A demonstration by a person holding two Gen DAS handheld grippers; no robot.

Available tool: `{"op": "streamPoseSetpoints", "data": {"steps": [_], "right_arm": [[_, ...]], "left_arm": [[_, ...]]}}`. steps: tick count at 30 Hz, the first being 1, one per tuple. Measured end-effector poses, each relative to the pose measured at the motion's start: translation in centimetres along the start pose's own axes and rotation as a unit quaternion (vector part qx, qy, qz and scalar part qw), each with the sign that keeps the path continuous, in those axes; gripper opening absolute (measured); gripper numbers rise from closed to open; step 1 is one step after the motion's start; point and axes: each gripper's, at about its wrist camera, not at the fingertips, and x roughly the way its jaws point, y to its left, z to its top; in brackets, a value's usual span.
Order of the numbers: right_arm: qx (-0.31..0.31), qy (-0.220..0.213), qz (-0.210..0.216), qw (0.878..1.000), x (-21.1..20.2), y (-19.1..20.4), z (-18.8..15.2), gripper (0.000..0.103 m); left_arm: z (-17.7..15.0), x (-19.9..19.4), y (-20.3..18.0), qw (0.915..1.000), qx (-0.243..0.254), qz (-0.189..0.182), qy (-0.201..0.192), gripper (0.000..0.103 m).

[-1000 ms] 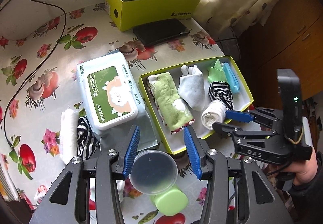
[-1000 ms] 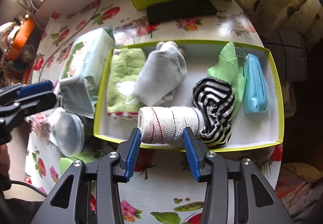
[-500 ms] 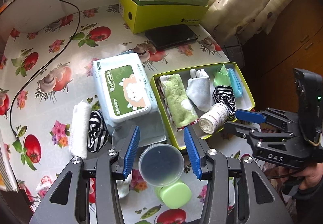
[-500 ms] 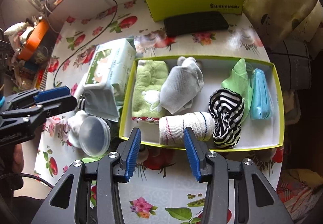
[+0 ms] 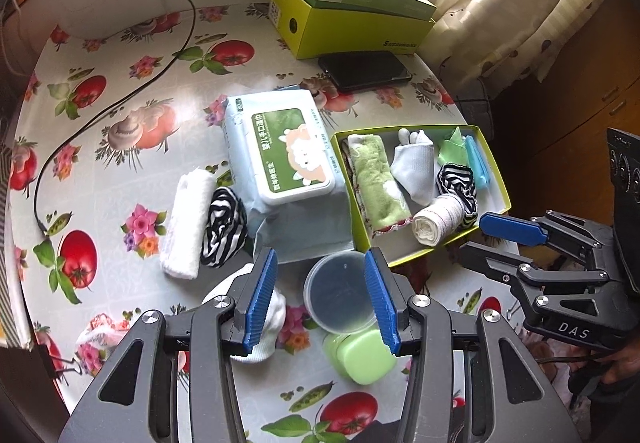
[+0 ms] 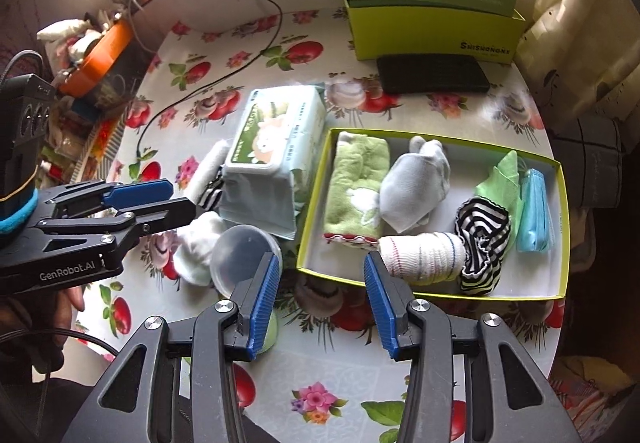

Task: Organize soft objects
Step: 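Move both open tools back over the remaining soft items, then lower the left tool and grasp the pink item in the clear plastic bag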

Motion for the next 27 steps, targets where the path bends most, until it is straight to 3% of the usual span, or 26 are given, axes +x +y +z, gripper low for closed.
{"op": "streamPoseSetpoints", "data": {"steps": [27], "right_arm": [[-0.06, 0.015, 0.009, 0.998, 0.6, 5.7, 0.4, 0.044]], "left_arm": [[-2.6, -2.0, 4.3, 0.9979, -0.057, 0.024, -0.02, 0.047]]}}
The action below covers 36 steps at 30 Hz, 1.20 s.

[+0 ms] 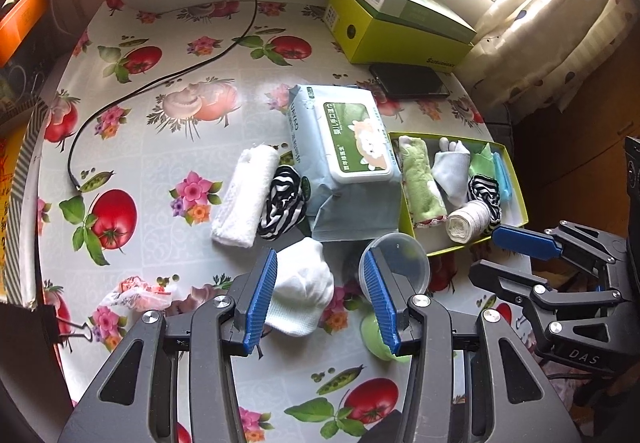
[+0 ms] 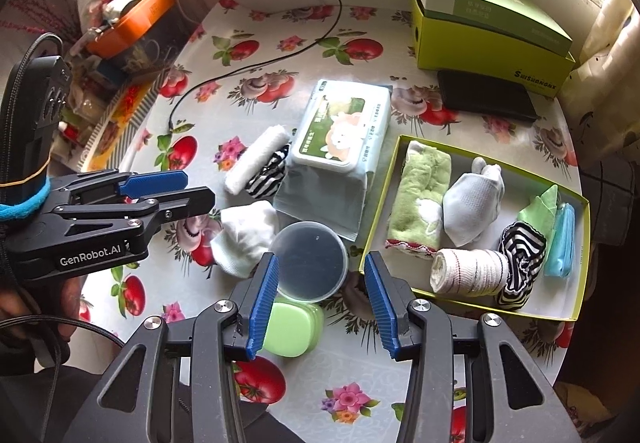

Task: Organize soft objects
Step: 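Lower the left tool and grasp the pink item in the clear plastic bag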

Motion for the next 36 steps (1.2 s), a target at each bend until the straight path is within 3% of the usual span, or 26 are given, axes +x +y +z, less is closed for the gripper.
{"op": "streamPoseSetpoints", "data": {"steps": [26, 36], "right_arm": [[-0.035, 0.02, 0.014, 0.999, 1.3, 3.1, 0.4, 0.044], [-0.045, 0.029, 0.024, 0.998, 2.1, 4.3, 0.8, 0.044]], "left_arm": [[-2.2, -0.7, 4.2, 0.9979, -0.063, 0.012, -0.004, 0.047], [-3.1, -0.8, 7.4, 0.9945, -0.094, 0.046, -0.003, 0.047]]}}
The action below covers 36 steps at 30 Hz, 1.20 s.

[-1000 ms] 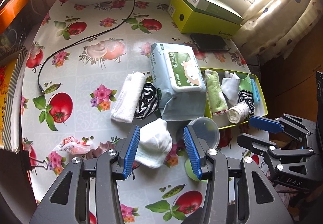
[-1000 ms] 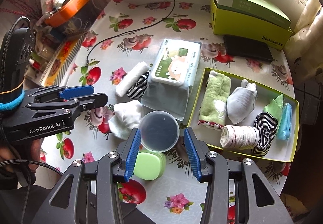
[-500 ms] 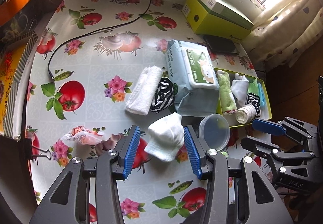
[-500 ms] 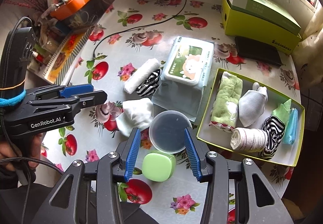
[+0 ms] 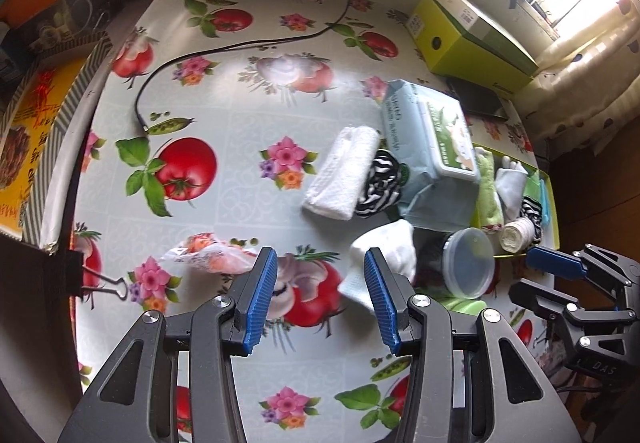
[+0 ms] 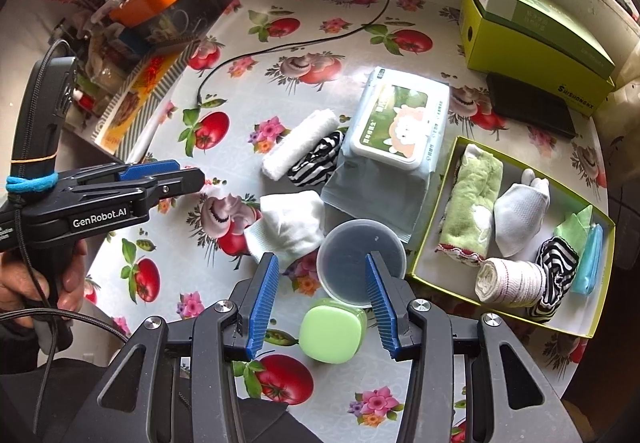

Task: Organize soft objects
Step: 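Lower the left tool and grasp the pink item in the clear plastic bag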

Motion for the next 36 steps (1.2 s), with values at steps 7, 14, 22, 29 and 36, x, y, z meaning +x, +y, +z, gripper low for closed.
{"op": "streamPoseSetpoints", "data": {"steps": [7, 14, 22, 29, 36], "right_arm": [[-0.015, 0.007, 0.005, 1.0, 0.7, 1.1, 0.4, 0.044], [-0.017, 0.014, 0.006, 1.0, 1.2, 1.4, 0.5, 0.044], [-0.021, 0.022, 0.005, 1.0, 1.7, 1.6, 0.6, 0.044], [-0.026, 0.029, 0.003, 0.999, 2.1, 1.9, 1.0, 0.044], [-0.036, 0.035, 0.001, 0.999, 2.9, 2.6, 1.9, 0.044]], "left_arm": [[-0.6, 0.6, 3.1, 0.9991, -0.042, 0.002, 0.008, 0.047], [-1.2, 1.1, 5.6, 0.9978, -0.064, 0.015, 0.008, 0.047], [-1.7, 3.5, 7.1, 0.9928, -0.115, 0.008, 0.032, 0.047], [-0.7, 5.9, 7.6, 0.9896, -0.138, 0.011, 0.039, 0.047], [-0.4, 7.8, 8.1, 0.9885, -0.141, 0.016, 0.052, 0.047]]}}
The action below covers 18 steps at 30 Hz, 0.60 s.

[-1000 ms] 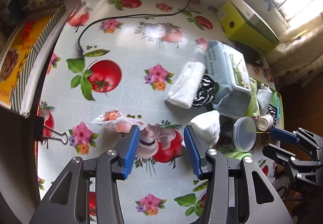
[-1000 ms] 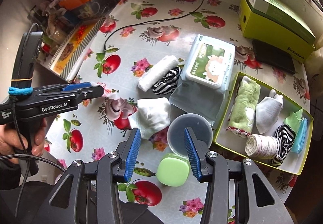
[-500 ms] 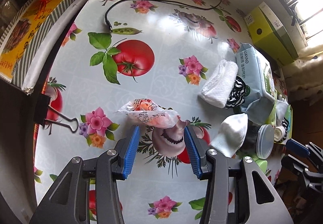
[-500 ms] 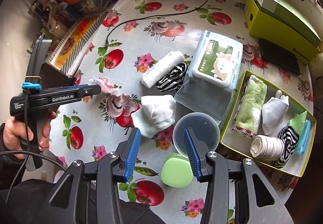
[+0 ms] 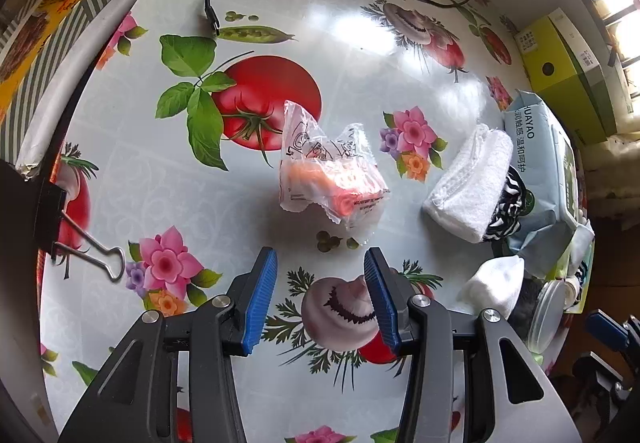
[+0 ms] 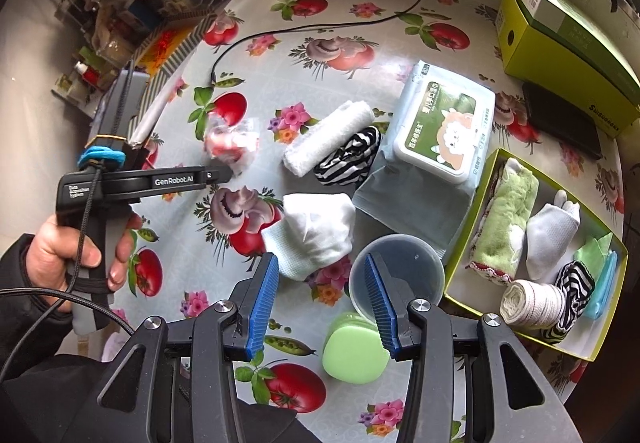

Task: Organize soft objects
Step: 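Lower the left tool and grasp the pink item in the clear plastic bag, then lift the bagged pink item with the left tool while the right tool grasps the white knit cap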

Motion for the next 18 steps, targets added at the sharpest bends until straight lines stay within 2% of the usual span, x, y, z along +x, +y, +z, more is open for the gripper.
{"op": "streamPoseSetpoints", "data": {"steps": [9, 13, 18], "right_arm": [[-0.016, 0.016, 0.003, 1.0, 1.6, 1.0, 1.2, 0.044], [-0.02, 0.026, 0.002, 0.999, 2.4, 1.2, 1.6, 0.044], [-0.021, 0.038, 0.001, 0.999, 3.5, 1.2, 2.2, 0.044]], "left_arm": [[0.8, -1.3, 0.4, 0.999, -0.003, -0.036, -0.027, 0.047], [2.0, -0.6, 0.7, 0.9984, -0.022, -0.045, -0.027, 0.047], [3.2, 0.6, 0.0, 0.999, -0.013, -0.034, -0.025, 0.047]]}}
